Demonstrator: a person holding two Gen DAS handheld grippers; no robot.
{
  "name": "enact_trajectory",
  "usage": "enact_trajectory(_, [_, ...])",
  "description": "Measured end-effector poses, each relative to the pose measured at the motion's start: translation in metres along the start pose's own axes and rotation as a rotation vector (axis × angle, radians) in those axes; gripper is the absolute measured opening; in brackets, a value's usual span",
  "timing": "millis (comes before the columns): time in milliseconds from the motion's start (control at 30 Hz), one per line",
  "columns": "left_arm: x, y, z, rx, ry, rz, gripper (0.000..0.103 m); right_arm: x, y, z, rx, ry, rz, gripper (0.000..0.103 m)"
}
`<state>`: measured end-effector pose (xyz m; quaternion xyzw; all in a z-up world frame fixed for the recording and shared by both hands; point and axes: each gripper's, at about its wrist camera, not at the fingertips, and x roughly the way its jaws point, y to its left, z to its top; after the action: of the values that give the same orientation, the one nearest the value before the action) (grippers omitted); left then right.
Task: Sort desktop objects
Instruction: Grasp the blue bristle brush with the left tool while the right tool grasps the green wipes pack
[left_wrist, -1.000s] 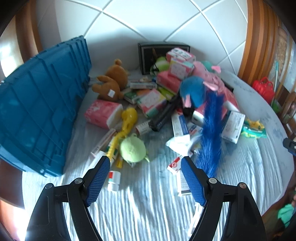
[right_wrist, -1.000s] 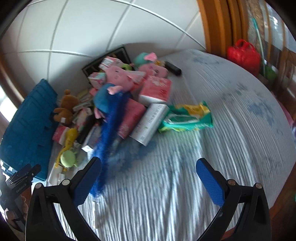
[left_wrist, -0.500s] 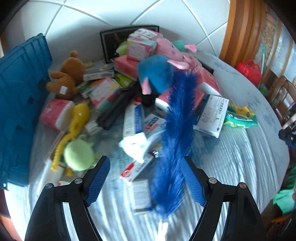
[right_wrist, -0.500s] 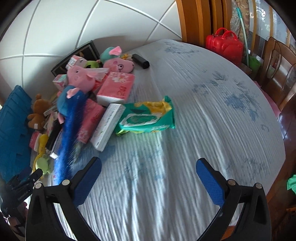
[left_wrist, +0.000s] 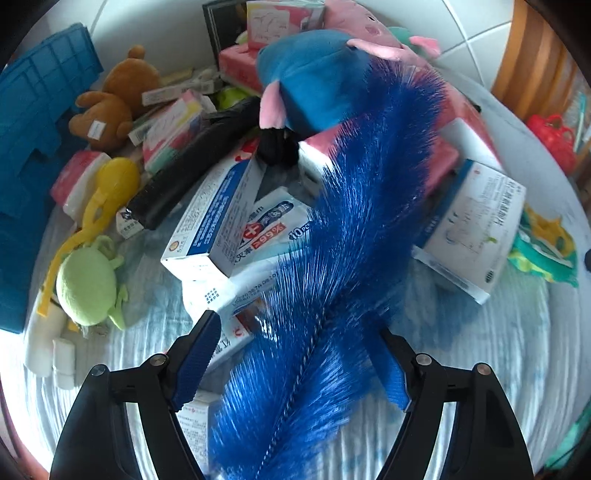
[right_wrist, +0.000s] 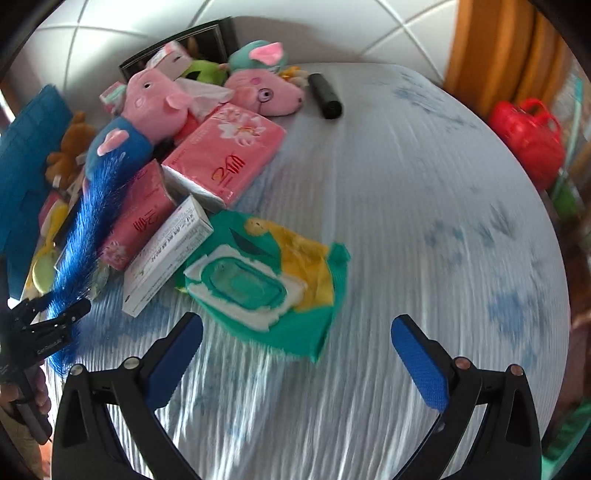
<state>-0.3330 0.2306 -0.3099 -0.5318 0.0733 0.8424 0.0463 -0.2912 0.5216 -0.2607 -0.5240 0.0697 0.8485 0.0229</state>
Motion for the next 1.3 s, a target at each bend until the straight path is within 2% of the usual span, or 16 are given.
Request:
enact_trajectory(100, [0.005, -0.006, -0.003, 0.003, 0.014, -0.039, 0.056, 0.012, -0.004, 0.012, -0.061, 0.018, 0.008, 0.103])
enact_trajectory(133, [0.009, -0.008, -0.004, -0.001, 0.024, -0.050, 0.056, 0.010, -0.002, 0.011, -0.066, 0.016, 0.007, 0.103])
enact_trajectory(167, [0.013, -0.009, -0.006, -0.006, 0.026, -0.041, 0.056, 0.009, -0.001, 0.010, -0.072, 0.013, 0.008, 0.103])
enact_trajectory(233, [0.015, -0.012, -0.008, -0.021, 0.015, 0.005, 0.047, 0.007, 0.000, 0.009, -0.101, 0.006, 0.018, 0.103])
enact_trajectory(267, [0.012, -0.012, -0.010, -0.034, 0.010, 0.024, 0.034, 0.007, 0.000, 0.008, -0.119, 0.002, 0.024, 0.103])
enact_trajectory(300, [0.008, -0.012, -0.012, -0.053, 0.009, 0.025, 0.027, 0.007, -0.001, 0.009, -0.133, 0.000, 0.032, 0.103])
enact_trajectory(367, [0.000, -0.013, -0.016, -0.092, 0.012, 0.018, 0.024, 0.009, -0.006, 0.012, -0.147, 0.000, 0.060, 0.103])
enact_trajectory(500, [-0.015, -0.033, -0.032, -0.214, 0.014, 0.046, 0.023, 0.011, -0.013, 0.024, -0.250, -0.009, 0.126, 0.103])
enact_trajectory(667, [-0.026, -0.089, -0.059, -0.409, 0.041, 0.082, 0.023, 0.025, -0.013, 0.031, -0.507, 0.020, 0.223, 0.103])
enact_trajectory(833, [-0.027, -0.135, -0.070, -0.498, 0.104, 0.120, 0.022, 0.040, -0.005, 0.022, -0.644, 0.047, 0.289, 0.103])
enact_trajectory(1100, [-0.024, -0.157, -0.060, -0.564, 0.082, 0.178, 0.022, 0.063, 0.013, 0.016, -0.733, 0.040, 0.300, 0.103])
enact_trajectory(1300, [-0.021, -0.158, -0.052, -0.586, 0.065, 0.189, 0.022, 0.081, 0.026, 0.011, -0.800, 0.034, 0.309, 0.103])
